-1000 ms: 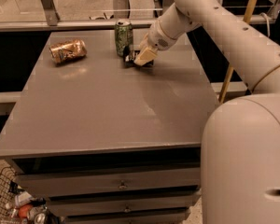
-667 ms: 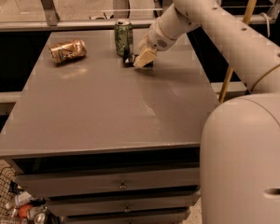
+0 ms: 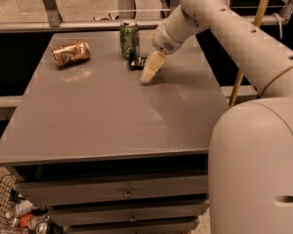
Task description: Move rxbar chocolate near green can
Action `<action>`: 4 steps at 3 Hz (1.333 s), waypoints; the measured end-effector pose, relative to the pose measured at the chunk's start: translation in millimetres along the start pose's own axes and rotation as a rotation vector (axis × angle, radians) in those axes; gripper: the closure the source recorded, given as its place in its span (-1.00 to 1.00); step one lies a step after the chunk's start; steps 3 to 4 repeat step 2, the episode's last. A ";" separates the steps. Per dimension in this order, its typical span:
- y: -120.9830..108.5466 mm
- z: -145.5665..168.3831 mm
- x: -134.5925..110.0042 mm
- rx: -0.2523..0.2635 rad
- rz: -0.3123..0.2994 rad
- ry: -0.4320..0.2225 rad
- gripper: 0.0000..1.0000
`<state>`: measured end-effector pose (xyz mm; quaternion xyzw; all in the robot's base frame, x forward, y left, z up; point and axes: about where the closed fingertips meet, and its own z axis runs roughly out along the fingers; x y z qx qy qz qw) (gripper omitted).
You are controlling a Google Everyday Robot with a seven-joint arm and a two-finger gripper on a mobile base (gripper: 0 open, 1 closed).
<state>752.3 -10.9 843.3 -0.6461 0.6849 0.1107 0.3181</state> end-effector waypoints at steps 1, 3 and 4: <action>9.6 -24.9 21.6 0.033 0.037 -0.011 -1.00; 29.1 -71.0 66.4 0.103 0.125 -0.021 -1.00; 29.1 -71.0 66.4 0.103 0.125 -0.021 -1.00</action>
Offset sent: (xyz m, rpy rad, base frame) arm -0.0894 -0.1840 0.0141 0.1042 -0.0274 -0.3099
